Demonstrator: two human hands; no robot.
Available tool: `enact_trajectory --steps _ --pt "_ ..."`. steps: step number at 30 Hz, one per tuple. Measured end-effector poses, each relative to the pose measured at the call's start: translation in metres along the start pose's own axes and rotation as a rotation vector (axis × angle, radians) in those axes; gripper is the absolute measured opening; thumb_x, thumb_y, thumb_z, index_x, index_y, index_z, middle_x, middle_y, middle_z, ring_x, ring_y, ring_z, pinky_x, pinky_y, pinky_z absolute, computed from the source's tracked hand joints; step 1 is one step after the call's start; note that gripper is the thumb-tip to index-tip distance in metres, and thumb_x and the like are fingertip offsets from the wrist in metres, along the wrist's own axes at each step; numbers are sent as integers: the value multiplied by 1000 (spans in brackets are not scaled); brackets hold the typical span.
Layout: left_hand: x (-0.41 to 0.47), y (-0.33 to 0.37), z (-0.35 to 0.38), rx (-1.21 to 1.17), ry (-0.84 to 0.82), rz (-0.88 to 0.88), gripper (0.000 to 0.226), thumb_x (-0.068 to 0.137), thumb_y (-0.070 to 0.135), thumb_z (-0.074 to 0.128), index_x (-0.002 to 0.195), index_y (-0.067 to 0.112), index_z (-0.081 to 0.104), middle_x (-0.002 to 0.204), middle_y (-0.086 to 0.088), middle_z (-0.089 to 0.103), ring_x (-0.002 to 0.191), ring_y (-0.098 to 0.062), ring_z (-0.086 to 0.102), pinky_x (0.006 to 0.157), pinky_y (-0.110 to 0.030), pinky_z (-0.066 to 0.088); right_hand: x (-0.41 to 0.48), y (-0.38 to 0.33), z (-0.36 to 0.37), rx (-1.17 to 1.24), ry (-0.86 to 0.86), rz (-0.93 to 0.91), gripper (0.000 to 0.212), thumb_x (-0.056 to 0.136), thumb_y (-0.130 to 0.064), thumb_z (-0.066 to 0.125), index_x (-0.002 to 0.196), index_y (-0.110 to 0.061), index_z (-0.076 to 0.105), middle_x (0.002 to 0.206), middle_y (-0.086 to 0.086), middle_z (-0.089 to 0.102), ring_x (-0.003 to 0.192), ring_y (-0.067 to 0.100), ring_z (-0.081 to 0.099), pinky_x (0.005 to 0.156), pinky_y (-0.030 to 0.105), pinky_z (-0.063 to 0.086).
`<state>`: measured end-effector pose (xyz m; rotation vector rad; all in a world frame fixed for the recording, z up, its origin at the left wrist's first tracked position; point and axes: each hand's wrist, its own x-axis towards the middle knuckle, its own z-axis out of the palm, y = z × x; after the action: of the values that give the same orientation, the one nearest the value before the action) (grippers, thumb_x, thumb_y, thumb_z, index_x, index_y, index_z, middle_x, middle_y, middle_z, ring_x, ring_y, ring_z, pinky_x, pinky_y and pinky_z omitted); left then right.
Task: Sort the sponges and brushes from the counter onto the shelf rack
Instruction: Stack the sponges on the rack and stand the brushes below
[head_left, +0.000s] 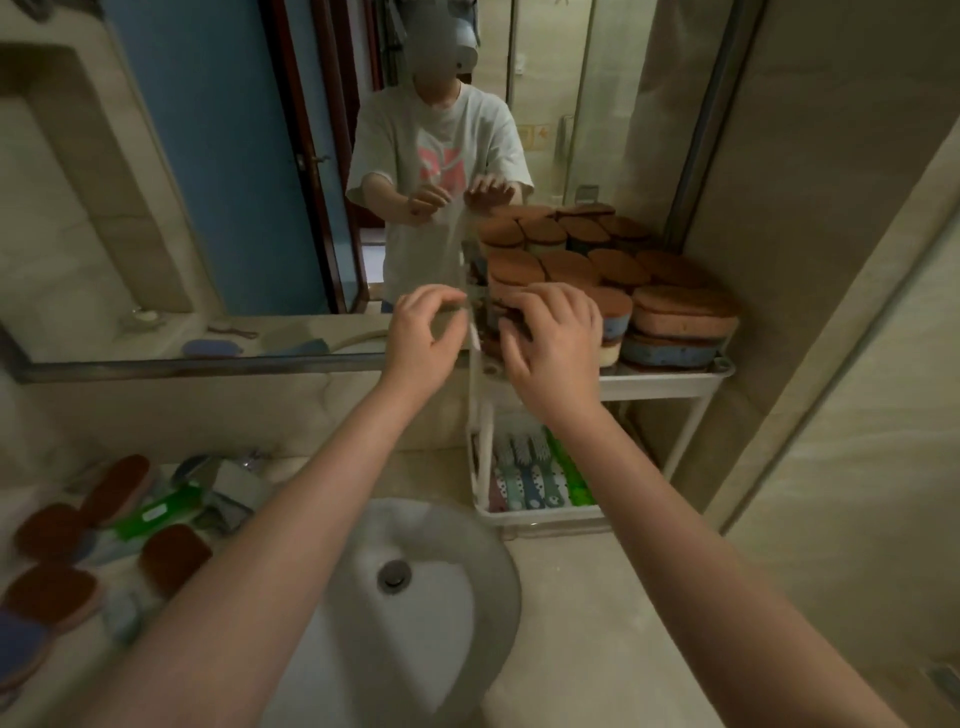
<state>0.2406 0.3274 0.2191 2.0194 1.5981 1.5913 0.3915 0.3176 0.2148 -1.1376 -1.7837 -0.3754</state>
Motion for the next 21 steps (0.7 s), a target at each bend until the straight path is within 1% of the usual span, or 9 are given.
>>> enact_trajectory --steps 3,5,6,9,11,13,16,19,21 --pt "-21 -37 -47 -19 37 -111 20 89 16 55 103 8 65 108 -4 62 103 -14 54 88 -28 44 -8 -49 25 71 -95 -47 23 81 -23 57 101 -13 65 102 5 64 98 28 57 79 38 44" --pt "-38 -67 -83 10 52 -193 18 89 18 55 102 11 65 108 -3 61 104 -18 56 92 -36 47 -16 -85 44 211 -234 -47 22 83 -19 58 103 -12 65 95 6 65 87 26 60 71 37 48" --pt "-47 -81 -102 30 62 -240 17 89 18 56 103 12 64 109 -3 60 105 -18 56 93 -36 46 -20 -104 55 286 -335 -18 22 86 -19 57 105 -12 64 93 5 66 83 24 61 69 36 50" --pt "-78 -127 -157 108 74 -373 19 90 17 55 106 11 63 111 -3 58 107 -16 53 93 -29 42 -36 -158 91 394 -651 54 22 91 -23 54 111 -17 62 95 1 68 84 17 62 74 36 52" --pt "-100 -158 -192 164 68 -450 21 90 16 55 108 7 63 113 -7 58 107 -19 53 91 -28 40 -51 -191 117 435 -805 73 22 91 -22 55 111 -18 63 99 2 69 88 18 63 80 38 52" --pt "-122 -189 -226 221 79 -534 22 89 15 56 108 5 63 113 -13 59 106 -24 55 88 -26 39 -67 -221 143 463 -898 94 21 90 -19 56 109 -16 65 100 5 69 90 22 63 81 39 52" --pt "-155 -231 -271 267 77 -667 21 88 15 58 106 7 64 109 -13 61 100 -26 58 84 -25 40 -87 -260 176 464 -1005 133 22 89 -18 57 110 -12 64 104 10 68 95 28 62 82 38 51" --pt "-186 -267 -306 303 79 -780 23 85 14 60 106 6 64 109 -14 64 103 -29 59 89 -33 45 -109 -290 209 432 -1089 174 25 90 -22 57 111 -11 65 107 10 68 98 28 62 83 34 49" --pt "-206 -285 -325 343 73 -869 25 85 15 61 108 6 63 113 -14 62 107 -30 58 91 -34 43 -125 -305 231 406 -1178 162 25 92 -26 54 109 -11 64 106 9 66 97 27 62 83 32 49"
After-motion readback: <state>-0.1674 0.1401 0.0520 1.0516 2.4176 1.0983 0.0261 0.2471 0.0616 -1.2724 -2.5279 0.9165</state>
